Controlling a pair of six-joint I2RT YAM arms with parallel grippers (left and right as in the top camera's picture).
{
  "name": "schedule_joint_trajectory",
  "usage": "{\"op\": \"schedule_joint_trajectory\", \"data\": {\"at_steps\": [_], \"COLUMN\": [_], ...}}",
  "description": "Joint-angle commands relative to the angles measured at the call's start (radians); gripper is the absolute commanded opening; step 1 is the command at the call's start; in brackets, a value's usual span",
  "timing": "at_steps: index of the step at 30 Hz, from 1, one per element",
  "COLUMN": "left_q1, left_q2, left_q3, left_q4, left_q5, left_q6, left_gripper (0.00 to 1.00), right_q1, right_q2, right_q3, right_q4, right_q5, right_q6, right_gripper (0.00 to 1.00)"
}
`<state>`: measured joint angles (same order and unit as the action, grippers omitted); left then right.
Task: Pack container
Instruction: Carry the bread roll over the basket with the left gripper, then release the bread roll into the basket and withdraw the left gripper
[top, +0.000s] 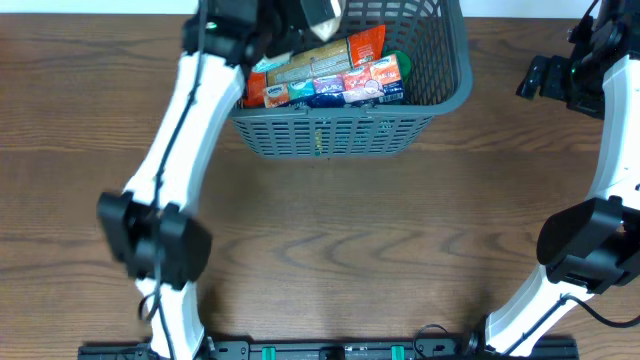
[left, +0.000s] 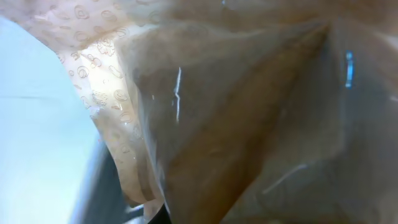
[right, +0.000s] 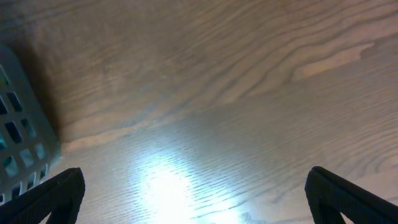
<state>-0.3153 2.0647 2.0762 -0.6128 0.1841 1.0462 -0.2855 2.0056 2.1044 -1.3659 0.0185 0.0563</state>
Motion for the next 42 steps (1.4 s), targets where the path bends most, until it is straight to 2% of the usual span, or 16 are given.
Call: {"op": "schedule_joint_trajectory", "data": {"at_steps": [1, 7, 9, 10, 11, 17, 20, 23, 26, 28, 30, 34, 37, 39, 42], "left_q1": [0.003, 0.002, 0.005, 0.006, 0.007, 0.005, 0.005, 0.007, 0.02, 0.042, 0.076, 0.174, 0.246, 0.286, 0.32], "left_q2": [0.109, 0.193, 0.2, 0.2, 0.2, 0.148, 0.083, 0.003, -0.082, -0.136, -0.184, -0.288, -0.356, -0.401, -0.462], "left_q3": [0.001, 0.001, 0.0, 0.0, 0.0, 0.0, 0.0, 0.0, 0.0, 0.0, 0.0, 0.0, 0.0, 0.0, 0.0], "left_q4": [-0.02, -0.085, -0.102, -0.106, -0.113, -0.102, -0.072, -0.037, -0.025, -0.027, -0.042, -0.14, -0.222, -0.267, -0.314], "left_q5": [0.003, 0.003, 0.002, 0.002, 0.003, 0.0, -0.048, -0.105, -0.115, -0.124, -0.126, -0.125, -0.125, -0.125, -0.125], "left_q6": [0.027, 0.027, 0.026, 0.026, 0.026, 0.014, -0.01, -0.012, -0.035, -0.137, -0.298, -0.67, -0.851, -0.911, -0.92], "left_gripper": [0.06, 0.06, 0.17, 0.3, 0.37, 0.46, 0.56, 0.57, 0.7, 0.86, 0.99, 0.99, 0.99, 0.98, 0.99], "right_q1": [0.006, 0.006, 0.005, 0.006, 0.006, 0.005, 0.005, 0.005, 0.005, 0.005, 0.005, 0.006, 0.011, 0.023, 0.05], "right_q2": [0.01, 0.01, 0.01, 0.01, 0.01, 0.01, 0.01, 0.01, 0.01, 0.01, 0.01, 0.01, 0.003, -0.014, -0.061], "right_q3": [0.001, 0.001, 0.001, 0.001, 0.001, 0.001, 0.001, 0.001, 0.001, 0.001, 0.001, 0.009, 0.009, 0.009, 0.009], "right_q4": [-0.008, -0.012, -0.011, -0.011, -0.01, -0.008, -0.006, -0.004, 0.013, 0.043, 0.101, 0.218, 0.283, 0.313, 0.331], "right_q5": [-0.001, -0.001, -0.001, -0.001, -0.001, -0.001, -0.001, -0.001, -0.001, 0.0, -0.001, -0.074, -0.118, -0.121, -0.115], "right_q6": [-0.013, -0.013, -0.013, -0.013, -0.013, -0.013, -0.013, -0.013, -0.033, -0.035, -0.035, -0.097, -0.1, -0.082, -0.069], "right_gripper": [0.99, 0.99, 0.99, 0.99, 0.99, 0.99, 0.99, 0.99, 0.99, 0.99, 0.99, 0.99, 0.99, 0.99, 0.99]}}
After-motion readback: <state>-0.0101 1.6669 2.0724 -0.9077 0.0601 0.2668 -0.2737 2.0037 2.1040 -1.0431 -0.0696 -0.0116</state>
